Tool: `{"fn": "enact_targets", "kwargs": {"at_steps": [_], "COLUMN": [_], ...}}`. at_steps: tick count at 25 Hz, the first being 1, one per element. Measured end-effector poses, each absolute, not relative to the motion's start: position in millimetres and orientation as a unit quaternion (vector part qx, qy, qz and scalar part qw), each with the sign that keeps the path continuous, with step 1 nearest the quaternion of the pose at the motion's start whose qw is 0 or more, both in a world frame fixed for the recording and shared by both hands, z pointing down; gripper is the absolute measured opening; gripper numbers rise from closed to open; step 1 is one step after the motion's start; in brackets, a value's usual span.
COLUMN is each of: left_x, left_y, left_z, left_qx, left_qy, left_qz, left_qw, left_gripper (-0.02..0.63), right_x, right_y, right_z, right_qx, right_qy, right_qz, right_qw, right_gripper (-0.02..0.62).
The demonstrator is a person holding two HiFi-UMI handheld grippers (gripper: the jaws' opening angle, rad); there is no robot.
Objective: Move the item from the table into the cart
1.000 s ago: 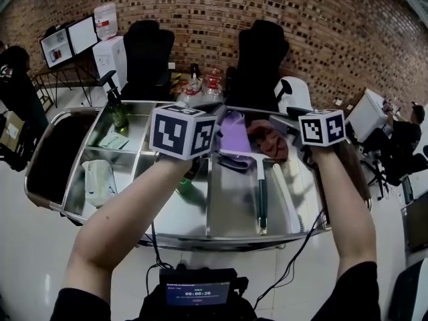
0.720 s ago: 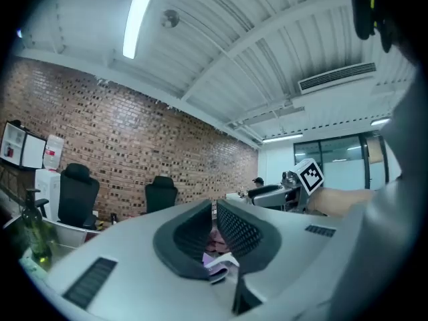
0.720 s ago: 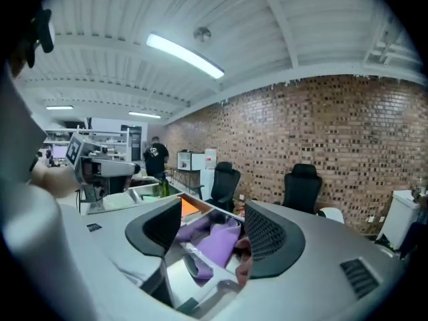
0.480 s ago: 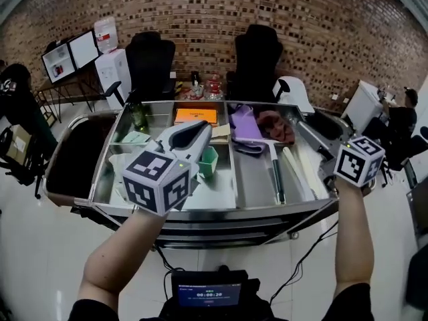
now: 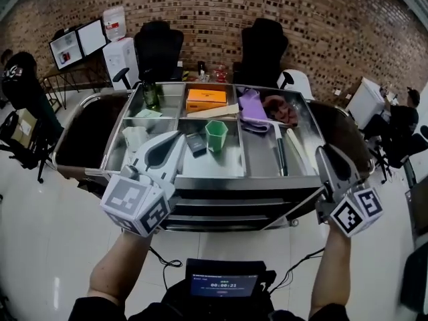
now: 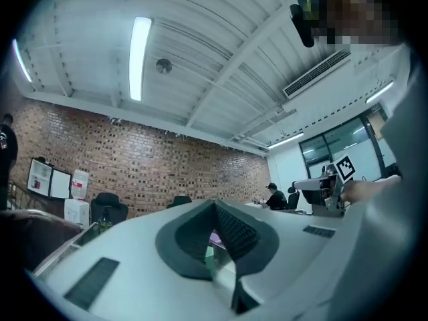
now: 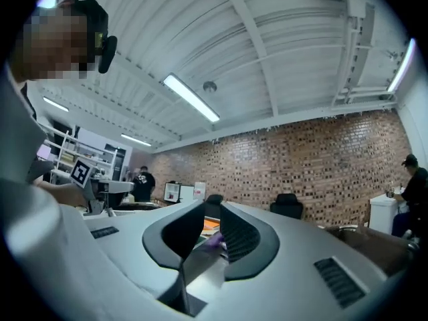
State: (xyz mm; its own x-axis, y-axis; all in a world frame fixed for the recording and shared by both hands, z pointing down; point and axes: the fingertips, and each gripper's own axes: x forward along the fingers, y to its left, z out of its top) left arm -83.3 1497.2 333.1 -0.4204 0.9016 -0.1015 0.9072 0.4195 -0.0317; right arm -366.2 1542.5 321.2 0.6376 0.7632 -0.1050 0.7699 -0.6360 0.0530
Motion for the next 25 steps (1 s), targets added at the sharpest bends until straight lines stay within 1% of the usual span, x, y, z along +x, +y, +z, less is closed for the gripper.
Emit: {"fn": "enact_targets", "kwargs": {"at_steps": [1,2,3,5,10,19,25], "left_x": [-87,-92,-97,-108,-139,-144,-157], "left_y": [1491,1484,1478,1465,1449,1442,1435], "left_z": [338,342,346,356,385,392,401], "left_qx": [0.538,0.538,0.539,0.543,0.528,0.540,0.539], "left_qy": [0.842,0.841,0.841,0.838,0.849,0.841,0.842], "left_qz": [-0.036,-0.033,-0.033,-0.036,-0.021,-0.032,-0.026], "left_qw": [0.032,0.031,0.034,0.038,0.023,-0.001,0.004], "left_gripper": [0.005,0.005,0.005,0.005,0.005,0.005,0.005], "right_x": [-370,-374,-377,-383,-392,-398,-407], "right_y": [1535,1529,1523,1510,1492,1474,1462], "right_z": [326,330,335,347,373,379,388], "right_qx": [0.904,0.904,0.905,0.905,0.905,0.901,0.896], "right_qy": [0.424,0.423,0.422,0.422,0.424,0.430,0.439], "right_qz": [-0.039,-0.043,-0.045,-0.045,-0.041,-0.052,-0.065], "right_qw": [0.041,0.036,0.032,0.028,0.009,-0.003,-0.008], "right_gripper": [0.072,0.054,0.011,0.011,0.011,0.011,0.011]}}
